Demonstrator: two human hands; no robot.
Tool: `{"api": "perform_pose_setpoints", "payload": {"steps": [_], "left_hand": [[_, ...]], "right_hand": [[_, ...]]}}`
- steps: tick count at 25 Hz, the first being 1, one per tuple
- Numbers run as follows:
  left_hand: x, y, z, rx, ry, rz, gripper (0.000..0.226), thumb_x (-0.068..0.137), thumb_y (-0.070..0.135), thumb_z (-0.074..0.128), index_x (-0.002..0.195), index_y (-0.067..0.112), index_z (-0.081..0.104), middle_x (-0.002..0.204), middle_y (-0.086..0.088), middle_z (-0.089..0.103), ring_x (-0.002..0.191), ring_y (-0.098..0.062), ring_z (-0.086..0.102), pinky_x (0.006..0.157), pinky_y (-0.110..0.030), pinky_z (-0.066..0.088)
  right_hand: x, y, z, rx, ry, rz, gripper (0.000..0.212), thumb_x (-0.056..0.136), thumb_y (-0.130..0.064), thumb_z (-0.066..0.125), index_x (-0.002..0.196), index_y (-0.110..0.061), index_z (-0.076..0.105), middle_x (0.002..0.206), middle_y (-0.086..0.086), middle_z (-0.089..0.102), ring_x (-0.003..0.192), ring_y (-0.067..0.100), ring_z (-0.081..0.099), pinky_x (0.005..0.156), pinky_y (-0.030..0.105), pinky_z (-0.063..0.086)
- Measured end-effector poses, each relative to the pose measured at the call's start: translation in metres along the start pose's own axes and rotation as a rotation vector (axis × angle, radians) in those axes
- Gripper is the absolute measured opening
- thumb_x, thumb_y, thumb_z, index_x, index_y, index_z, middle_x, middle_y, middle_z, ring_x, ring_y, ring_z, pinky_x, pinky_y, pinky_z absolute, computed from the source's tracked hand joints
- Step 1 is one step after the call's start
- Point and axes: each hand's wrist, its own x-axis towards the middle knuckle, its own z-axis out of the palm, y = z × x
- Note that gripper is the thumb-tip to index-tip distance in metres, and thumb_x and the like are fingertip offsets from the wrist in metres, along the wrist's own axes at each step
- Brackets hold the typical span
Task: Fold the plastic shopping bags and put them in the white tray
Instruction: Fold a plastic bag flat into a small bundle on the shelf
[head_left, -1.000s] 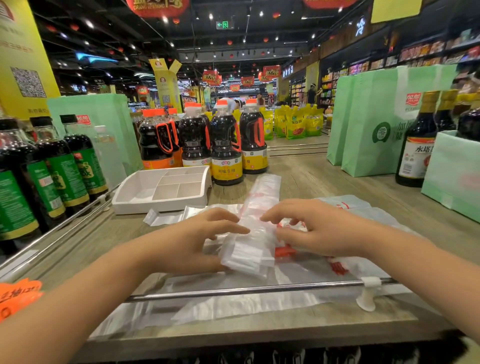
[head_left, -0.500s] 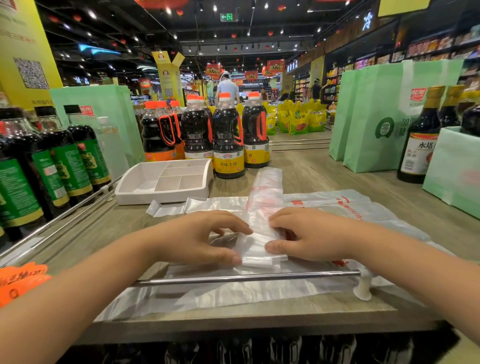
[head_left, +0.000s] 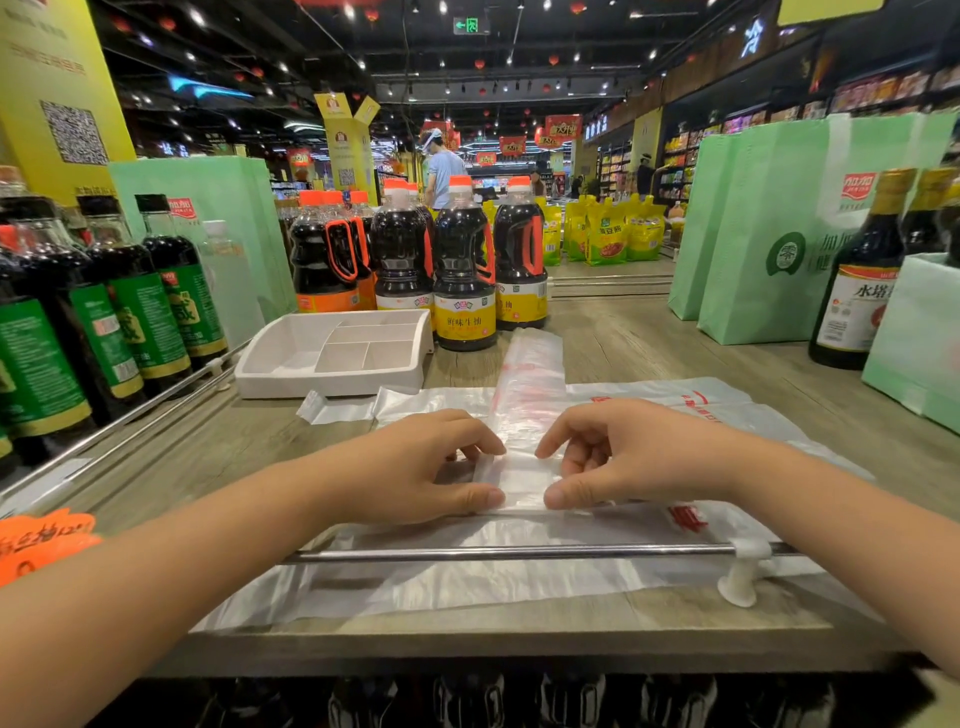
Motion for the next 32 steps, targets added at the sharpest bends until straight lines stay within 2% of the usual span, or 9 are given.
{"api": "perform_pose_setpoints", "payload": {"steps": [6,10,13,15,19,23,27,29,32], "left_hand": [[-0.002,-0.005,-0.002,-0.178,-0.046,0.031,0.057,0.081,0.061,0.072,0.130,0.039,0.055,0.124,0.022,0.056,0.116,0.003,0.055,0.102,-0.024,0.048],[-0.004,-0.006,-0.002,-0.410,-0.023,0.076,0.042,0.084,0.025,0.080,0.124,0.024,0.067,0.124,0.010,0.065,0.116,-0.006,0.063,0.100,-0.026,0.051],[0.002,-0.003,0.000,-0.221,0.082,0.207,0.033,0.090,0.012,0.072,0.123,0.020,0.069,0.120,0.005,0.067,0.108,-0.008,0.066,0.093,-0.025,0.055],[0.009,-0.002,0.002,0.006,0.112,0.284,0.037,0.092,0.010,0.068,0.127,0.022,0.067,0.125,0.006,0.064,0.109,-0.007,0.063,0.093,-0.027,0.053],[0.018,0.000,0.004,0.311,0.186,0.296,0.036,0.094,0.030,0.052,0.126,0.029,0.067,0.123,0.009,0.066,0.112,-0.013,0.058,0.096,-0.029,0.047],[0.013,-0.001,0.003,-0.018,0.271,0.127,0.030,0.103,0.039,0.044,0.103,0.023,0.070,0.093,0.015,0.070,0.087,-0.004,0.061,0.077,-0.030,0.049],[0.013,0.008,0.004,-0.193,0.247,0.049,0.019,0.104,0.029,0.049,0.103,0.028,0.068,0.086,0.027,0.064,0.084,0.003,0.060,0.074,-0.014,0.043],[0.015,0.008,0.006,-0.301,0.203,0.012,0.022,0.103,0.032,0.049,0.111,0.024,0.068,0.093,0.020,0.067,0.087,0.000,0.062,0.078,-0.022,0.047],[0.017,0.002,0.006,-0.421,0.076,-0.009,0.028,0.100,0.032,0.057,0.127,0.026,0.062,0.110,0.014,0.069,0.094,0.000,0.064,0.082,-0.022,0.052]], "right_hand": [[0.004,0.007,0.004,-0.134,0.102,-0.006,0.027,0.081,-0.049,0.077,0.101,-0.034,0.068,0.088,-0.011,0.069,0.077,0.003,0.064,0.073,0.022,0.054],[0.002,0.008,0.001,-0.218,0.112,-0.023,0.012,0.089,-0.044,0.069,0.098,-0.037,0.073,0.097,-0.017,0.067,0.085,-0.002,0.064,0.077,0.017,0.052],[0.001,0.008,-0.002,-0.303,0.045,-0.044,0.028,0.094,-0.023,0.057,0.111,-0.040,0.071,0.116,-0.023,0.060,0.103,-0.006,0.056,0.088,0.013,0.045],[0.000,0.010,-0.005,-0.330,-0.010,-0.042,0.045,0.090,-0.013,0.054,0.118,-0.046,0.066,0.125,-0.026,0.057,0.112,-0.004,0.054,0.097,0.020,0.045],[-0.001,0.010,-0.007,-0.313,-0.039,-0.064,0.047,0.089,-0.018,0.058,0.122,-0.051,0.060,0.118,-0.028,0.060,0.106,-0.003,0.058,0.095,0.024,0.049],[-0.003,0.012,-0.008,-0.319,0.013,-0.116,0.035,0.089,-0.030,0.067,0.121,-0.043,0.060,0.113,-0.025,0.060,0.102,-0.001,0.056,0.091,0.024,0.046],[-0.002,0.008,-0.005,-0.217,0.035,-0.058,0.040,0.083,-0.069,0.058,0.111,-0.042,0.068,0.096,-0.024,0.068,0.087,-0.006,0.061,0.077,0.019,0.045],[0.002,0.006,-0.003,-0.161,0.108,0.001,0.039,0.088,-0.065,0.055,0.101,-0.032,0.071,0.084,-0.018,0.070,0.076,-0.003,0.062,0.071,0.020,0.046],[0.007,0.006,-0.001,-0.018,0.110,0.071,0.032,0.093,-0.057,0.056,0.109,-0.033,0.070,0.095,-0.018,0.073,0.086,0.000,0.067,0.080,0.021,0.051]]}}
